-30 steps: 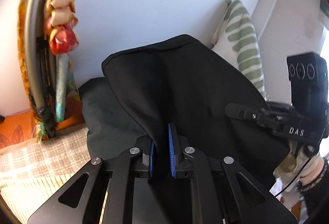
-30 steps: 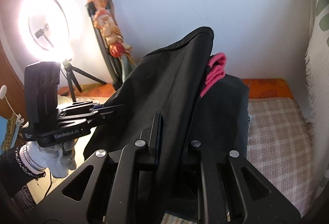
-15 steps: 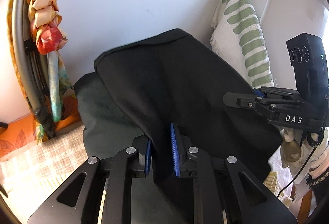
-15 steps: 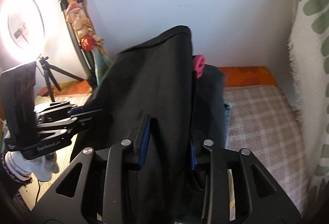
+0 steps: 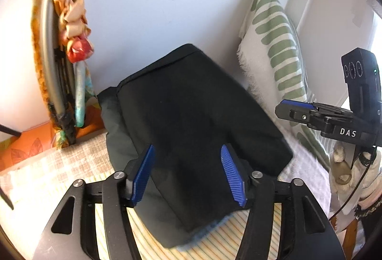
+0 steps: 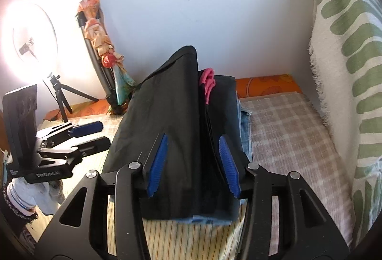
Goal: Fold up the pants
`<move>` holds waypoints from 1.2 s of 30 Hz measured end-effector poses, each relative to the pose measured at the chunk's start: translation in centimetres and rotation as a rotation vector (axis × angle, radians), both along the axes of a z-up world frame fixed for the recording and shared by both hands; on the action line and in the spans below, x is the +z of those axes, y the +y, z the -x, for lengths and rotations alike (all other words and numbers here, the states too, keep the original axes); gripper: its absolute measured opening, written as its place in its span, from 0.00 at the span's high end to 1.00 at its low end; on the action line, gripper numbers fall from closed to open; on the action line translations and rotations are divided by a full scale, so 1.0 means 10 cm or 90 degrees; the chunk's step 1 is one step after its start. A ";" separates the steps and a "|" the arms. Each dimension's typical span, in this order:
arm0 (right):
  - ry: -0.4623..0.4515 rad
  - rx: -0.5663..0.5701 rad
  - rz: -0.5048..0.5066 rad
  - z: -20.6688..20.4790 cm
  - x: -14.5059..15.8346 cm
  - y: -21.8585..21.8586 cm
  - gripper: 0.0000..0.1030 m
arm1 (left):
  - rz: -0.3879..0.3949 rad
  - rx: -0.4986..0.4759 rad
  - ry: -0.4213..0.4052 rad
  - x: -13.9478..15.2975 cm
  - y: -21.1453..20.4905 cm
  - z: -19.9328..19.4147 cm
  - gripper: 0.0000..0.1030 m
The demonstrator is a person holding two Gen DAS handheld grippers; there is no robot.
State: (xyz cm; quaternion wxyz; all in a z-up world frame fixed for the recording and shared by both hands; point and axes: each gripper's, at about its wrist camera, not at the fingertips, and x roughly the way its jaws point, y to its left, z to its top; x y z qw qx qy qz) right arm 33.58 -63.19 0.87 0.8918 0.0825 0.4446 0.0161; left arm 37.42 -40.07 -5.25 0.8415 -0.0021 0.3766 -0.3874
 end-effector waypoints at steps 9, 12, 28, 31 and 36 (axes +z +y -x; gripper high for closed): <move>-0.018 -0.002 0.011 0.37 0.24 0.27 0.41 | -0.005 0.007 -0.031 0.24 0.27 0.48 0.31; -0.034 0.002 0.022 0.55 0.33 0.45 0.37 | -0.006 0.011 -0.050 0.31 0.44 0.68 0.30; -0.081 -0.034 0.077 1.30 0.40 1.25 0.12 | -0.007 0.051 -0.054 0.28 1.04 1.48 0.20; -0.076 -0.043 0.078 1.36 0.38 1.30 0.10 | -0.011 0.078 -0.057 0.22 1.10 1.54 0.19; -0.076 -0.071 0.085 1.45 0.37 1.30 0.09 | -0.036 0.103 -0.032 0.10 1.14 1.54 0.19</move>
